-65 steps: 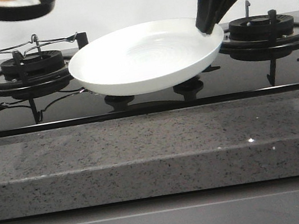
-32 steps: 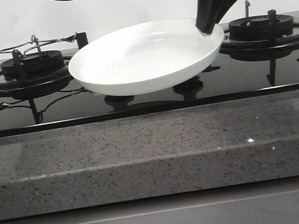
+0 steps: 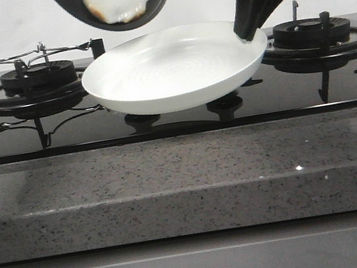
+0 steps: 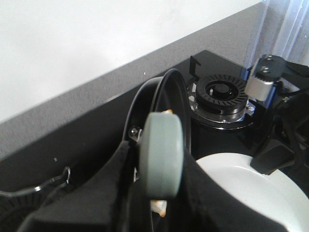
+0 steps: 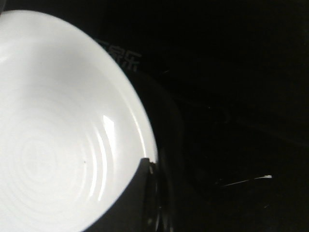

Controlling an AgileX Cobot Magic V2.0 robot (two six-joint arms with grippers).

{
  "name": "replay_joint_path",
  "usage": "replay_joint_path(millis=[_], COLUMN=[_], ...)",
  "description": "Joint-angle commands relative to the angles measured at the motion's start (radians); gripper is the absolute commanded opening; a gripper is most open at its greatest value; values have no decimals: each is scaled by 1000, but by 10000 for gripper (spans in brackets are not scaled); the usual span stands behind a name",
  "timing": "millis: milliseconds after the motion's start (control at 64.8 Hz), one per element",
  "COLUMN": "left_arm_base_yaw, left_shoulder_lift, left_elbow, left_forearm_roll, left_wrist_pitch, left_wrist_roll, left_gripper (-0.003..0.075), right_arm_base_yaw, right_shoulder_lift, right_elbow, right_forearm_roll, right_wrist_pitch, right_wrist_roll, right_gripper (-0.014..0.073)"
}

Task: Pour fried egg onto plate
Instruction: 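Tilt the pan over the plate with the left gripper, sliding egg out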

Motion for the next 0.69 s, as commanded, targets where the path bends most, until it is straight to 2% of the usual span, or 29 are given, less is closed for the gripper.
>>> replay_joint_path(millis=[0,448,679], left_arm_base_yaw=[-47,-162,-154], left_shoulder_lift=[-55,-81,-81], left_elbow=[-33,-33,-33], left_forearm_roll=[4,201,204], left_wrist_pitch=[-121,-152,-186], left_wrist_roll=[23,74,70], left_gripper=[-20,-19,-19], right_arm_base_yaw=[-2,-2,-2], right_shoulder_lift=[-45,-45,-45], right_elbow=[-22,-22,-22], right_forearm_roll=[19,19,19], right_wrist_pitch=[-37,-37,-37], right_wrist_roll=[-8,-8,-8], right_gripper=[-62,-62,-62])
